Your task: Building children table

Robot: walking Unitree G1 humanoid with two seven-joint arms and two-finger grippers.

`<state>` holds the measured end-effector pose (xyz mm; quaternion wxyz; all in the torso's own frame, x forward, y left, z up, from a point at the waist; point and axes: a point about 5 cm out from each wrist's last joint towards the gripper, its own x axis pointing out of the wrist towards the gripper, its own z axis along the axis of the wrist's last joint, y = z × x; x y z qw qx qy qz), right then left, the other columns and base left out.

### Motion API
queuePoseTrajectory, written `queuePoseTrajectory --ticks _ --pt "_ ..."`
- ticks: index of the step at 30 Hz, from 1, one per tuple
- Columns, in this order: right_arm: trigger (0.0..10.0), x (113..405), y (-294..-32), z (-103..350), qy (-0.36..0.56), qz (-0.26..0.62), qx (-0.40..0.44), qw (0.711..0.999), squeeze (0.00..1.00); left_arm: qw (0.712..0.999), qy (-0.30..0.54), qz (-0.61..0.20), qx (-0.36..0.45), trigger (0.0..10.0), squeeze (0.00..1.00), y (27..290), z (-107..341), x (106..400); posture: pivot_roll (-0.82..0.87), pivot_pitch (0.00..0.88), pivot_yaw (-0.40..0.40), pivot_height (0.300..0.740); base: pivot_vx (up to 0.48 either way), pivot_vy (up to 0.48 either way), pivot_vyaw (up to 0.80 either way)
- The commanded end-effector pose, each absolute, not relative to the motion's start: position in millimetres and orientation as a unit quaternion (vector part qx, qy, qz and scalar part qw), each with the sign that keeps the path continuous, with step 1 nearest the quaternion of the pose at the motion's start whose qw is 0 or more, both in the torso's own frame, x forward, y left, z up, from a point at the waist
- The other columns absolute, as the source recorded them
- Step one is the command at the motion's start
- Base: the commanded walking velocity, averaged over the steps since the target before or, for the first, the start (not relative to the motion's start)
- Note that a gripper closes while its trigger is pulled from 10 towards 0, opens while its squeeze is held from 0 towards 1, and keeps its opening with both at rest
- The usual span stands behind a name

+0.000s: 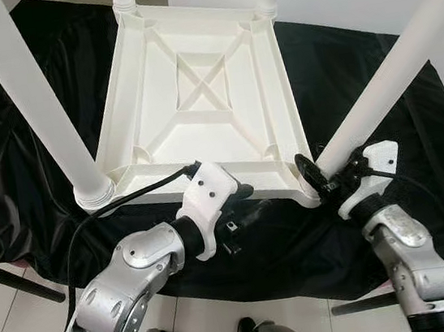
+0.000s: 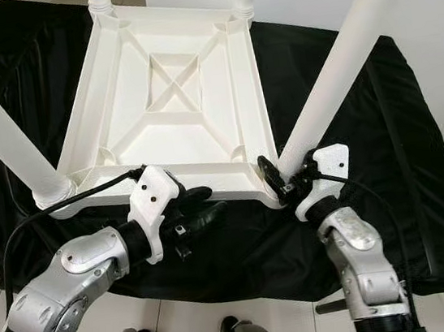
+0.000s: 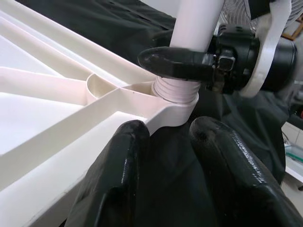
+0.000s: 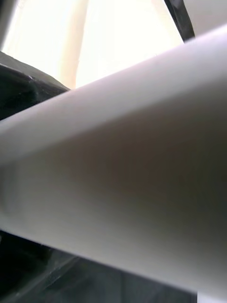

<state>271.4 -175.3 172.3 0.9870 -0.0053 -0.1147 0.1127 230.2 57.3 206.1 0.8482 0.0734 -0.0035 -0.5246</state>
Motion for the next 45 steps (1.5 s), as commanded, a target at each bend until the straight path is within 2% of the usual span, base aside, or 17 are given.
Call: queuePoseTrajectory --ticks 1,6,11,12,13,14,15,16,23,25,26,31,39,40,41,42,45 --pt "0.0 267.0 -178.3 162.1 -0.09 0.071 -0.013 0.993 0.0 0.854 -0.007 -0.515 0.074 10.0 0.0 56.4 205.6 230.8 0.07 0.179 -0.123 0.74 0.0 0.0 0.0" --pt "0.0 262.9 -166.8 154.1 -0.069 -0.038 -0.015 0.997 0.0 0.857 -0.011 -0.51 0.072 10.0 0.0 56.2 207.0 233.4 0.07 0.179 -0.123 0.74 0.0 0.0 0.0" --pt "0.0 260.6 -155.4 151.0 -0.062 -0.044 -0.003 0.997 0.0 0.858 -0.013 -0.509 0.071 10.0 0.0 56.0 207.5 234.2 0.07 0.17 -0.13 0.74 0.0 0.0 0.0" --pt "4.4 260.6 -153.8 151.4 -0.063 -0.033 0.003 0.997 0.0 0.858 -0.013 -0.509 0.071 10.0 0.0 55.9 207.3 234.0 0.07 0.17 -0.13 0.74 0.0 0.0 0.0" --pt "10.0 260.7 -154.5 153.1 -0.068 -0.029 0.008 0.997 0.0 0.857 -0.013 -0.51 0.07 10.0 0.0 55.7 207.1 233.7 0.07 0.17 -0.13 0.74 0.0 0.0 0.0" --pt "10.0 260.7 -154.5 153.1 -0.068 -0.029 0.008 0.997 0.0 0.857 -0.013 -0.51 0.07 10.0 0.0 55.7 207.1 233.7 0.07 0.17 -0.13 0.74 0.0 0.0 0.0" --pt "10.0 261.2 -155.8 154.0 -0.069 -0.017 0.014 0.997 0.21 0.857 -0.012 -0.511 0.07 10.0 0.0 55.7 206.3 233.5 0.07 0.166 -0.13 0.74 0.0 0.0 0.0" --pt "10.0 262.3 -160.2 155.6 -0.075 0.002 0.021 0.997 1.0 0.856 -0.01 -0.512 0.072 10.0 0.0 55.9 204.8 233.2 0.07 0.166 -0.13 0.74 0.0 0.0 0.0" --pt "10.0 264.6 -174.3 163.3 -0.092 0.039 0.01 0.995 1.0 0.856 -0.007 -0.512 0.073 10.0 0.0 55.9 201.7 233.3 0.07 0.167 -0.127 0.74 0.0 0.0 0.0" --pt "10.0 265.0 -176.2 165.5 -0.086 0.087 0.015 0.992 1.0 0.856 -0.006 -0.511 0.073 10.0 0.0 55.7 201.0 233.3 0.07 0.171 -0.125 0.74 0.0 0.0 0.0" --pt "10.0 264.5 -177.3 170.0 -0.09 0.133 0.003 0.987 0.04 0.856 -0.005 -0.511 0.073 10.0 0.0 55.7 200.6 233.2 0.06 0.173 -0.119 0.74 0.0 0.0 0.0" --pt "10.0 269.0 -189.9 181.4 -0.081 0.277 -0.031 0.957 0.0 0.857 -0.005 -0.51 0.075 10.0 0.0 56.7 201.2 234.4 0.07 0.179 -0.107 0.74 0.0 0.0 0.0" --pt "10.0 275.6 -194.0 173.5 -0.045 0.365 -0.074 0.927 0.0 0.857 -0.008 -0.509 0.076 10.0 0.0 57.2 203.0 235.3 0.07 0.176 -0.101 0.74 0.0 0.0 0.0" --pt "6.4 276.8 -195.2 172.3 -0.039 0.374 -0.072 0.924 0.0 0.857 -0.008 -0.51 0.077 10.0 0.0 57.1 202.7 234.9 0.07 0.177 -0.099 0.74 0.0 0.0 0.0" --pt "6.4 277.5 -196.0 171.5 -0.034 0.381 -0.071 0.921 0.0 0.857 -0.008 -0.51 0.078 10.0 0.0 56.9 202.4 234.7 0.07 0.177 -0.099 0.74 0.0 0.0 0.0" --pt "0.0 278.2 -197.4 171.5 -0.033 0.385 -0.074 0.919 0.0 0.856 -0.007 -0.51 0.079 10.0 0.0 56.9 202.2 234.7 0.07 0.177 -0.099 0.74 0.0 0.0 0.0" --pt "0.0 278.7 -200.5 171.5 -0.035 0.383 -0.077 0.92 0.0 0.857 -0.008 -0.51 0.079 10.0 0.0 57.1 202.5 234.3 0.08 0.178 -0.105 0.74 0.0 0.0 0.0"
